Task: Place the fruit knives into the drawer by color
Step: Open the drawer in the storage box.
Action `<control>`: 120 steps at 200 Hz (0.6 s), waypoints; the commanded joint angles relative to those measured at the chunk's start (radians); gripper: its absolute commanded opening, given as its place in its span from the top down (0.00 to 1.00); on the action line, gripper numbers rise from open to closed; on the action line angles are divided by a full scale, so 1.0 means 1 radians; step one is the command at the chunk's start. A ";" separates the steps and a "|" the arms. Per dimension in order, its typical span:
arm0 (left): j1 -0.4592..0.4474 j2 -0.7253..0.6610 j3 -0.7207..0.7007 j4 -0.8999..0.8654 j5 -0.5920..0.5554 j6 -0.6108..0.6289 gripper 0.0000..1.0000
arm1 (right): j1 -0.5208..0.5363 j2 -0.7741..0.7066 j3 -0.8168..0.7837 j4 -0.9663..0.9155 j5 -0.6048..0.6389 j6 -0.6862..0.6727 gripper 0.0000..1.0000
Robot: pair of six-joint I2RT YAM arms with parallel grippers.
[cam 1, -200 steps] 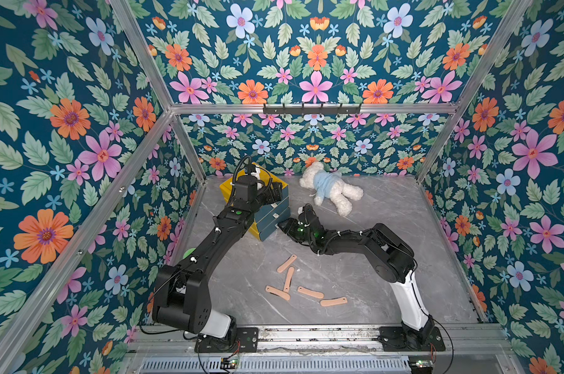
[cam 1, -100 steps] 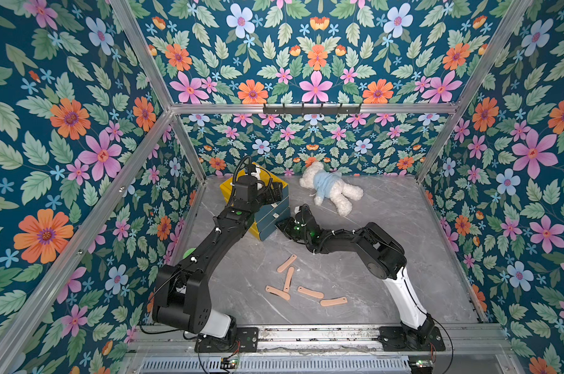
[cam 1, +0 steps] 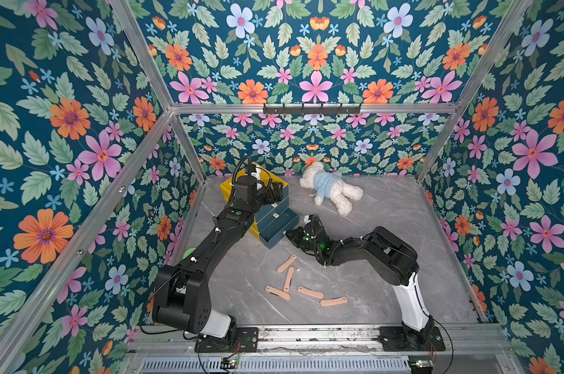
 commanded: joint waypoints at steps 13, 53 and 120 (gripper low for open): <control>0.001 0.020 -0.014 -0.226 0.031 -0.054 0.01 | 0.020 -0.066 -0.105 0.078 0.000 0.024 0.99; 0.001 0.018 -0.015 -0.226 0.033 -0.054 0.01 | 0.032 -0.104 -0.186 0.113 0.005 0.031 0.95; 0.001 0.018 -0.008 -0.226 0.036 -0.058 0.01 | 0.040 -0.177 -0.236 0.117 0.009 -0.028 0.57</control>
